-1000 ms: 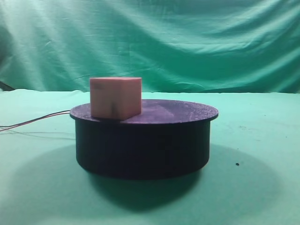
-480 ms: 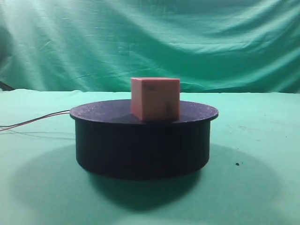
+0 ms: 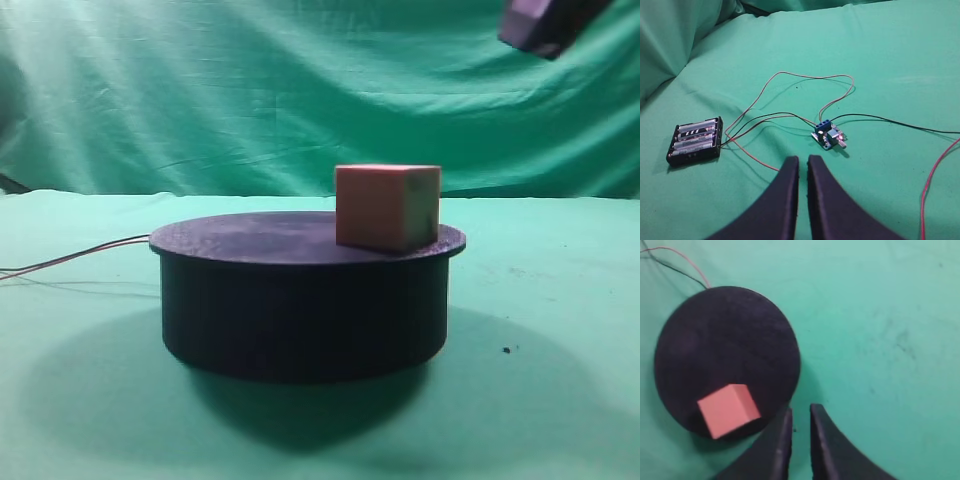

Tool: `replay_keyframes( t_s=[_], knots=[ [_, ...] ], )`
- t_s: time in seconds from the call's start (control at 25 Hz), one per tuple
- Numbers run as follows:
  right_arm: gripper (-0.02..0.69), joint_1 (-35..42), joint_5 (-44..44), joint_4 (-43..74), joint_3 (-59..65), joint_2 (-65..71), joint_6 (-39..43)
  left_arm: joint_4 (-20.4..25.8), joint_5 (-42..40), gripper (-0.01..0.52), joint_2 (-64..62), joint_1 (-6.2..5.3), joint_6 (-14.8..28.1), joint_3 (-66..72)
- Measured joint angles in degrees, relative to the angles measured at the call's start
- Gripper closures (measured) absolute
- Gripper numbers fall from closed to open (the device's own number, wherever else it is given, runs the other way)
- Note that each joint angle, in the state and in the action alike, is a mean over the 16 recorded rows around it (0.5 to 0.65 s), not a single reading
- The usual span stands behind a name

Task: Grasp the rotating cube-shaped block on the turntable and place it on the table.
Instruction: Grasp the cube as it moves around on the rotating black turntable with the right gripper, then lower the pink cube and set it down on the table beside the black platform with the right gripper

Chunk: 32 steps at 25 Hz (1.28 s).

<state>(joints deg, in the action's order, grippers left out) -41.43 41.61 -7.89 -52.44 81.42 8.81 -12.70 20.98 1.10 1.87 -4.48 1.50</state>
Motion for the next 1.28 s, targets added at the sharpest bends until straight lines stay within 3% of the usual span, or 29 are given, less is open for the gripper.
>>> replay_keyframes(
  t_s=[0.12, 0.24, 0.56, 0.84, 1.28],
  knots=[
    [0.145, -0.4, -0.2, -0.1, -1.2, 3.1, 0.6, 0.0, 0.0, 0.514, 0.0, 0.0, 0.0, 0.0],
    [0.122, -0.4, -0.5, 0.3, -2.2, 6.0, 1.2, 0.0, 0.0, 0.514, 0.0, 0.0, 0.0, 0.0],
    [0.292, -0.1, -1.2, 3.6, -5.5, 11.2, 1.6, 0.0, 0.0, 0.514, 0.0, 0.0, 0.0, 0.0],
    [0.417, 3.6, 3.2, 6.3, -9.4, 10.4, 1.8, 0.0, 0.0, 0.514, 0.0, 0.0, 0.0, 0.0],
    [0.426, 10.8, 3.8, 6.9, -0.1, 5.6, 2.1, 0.0, 0.0, 0.514, 0.0, 0.0, 0.0, 0.0]
  ],
)
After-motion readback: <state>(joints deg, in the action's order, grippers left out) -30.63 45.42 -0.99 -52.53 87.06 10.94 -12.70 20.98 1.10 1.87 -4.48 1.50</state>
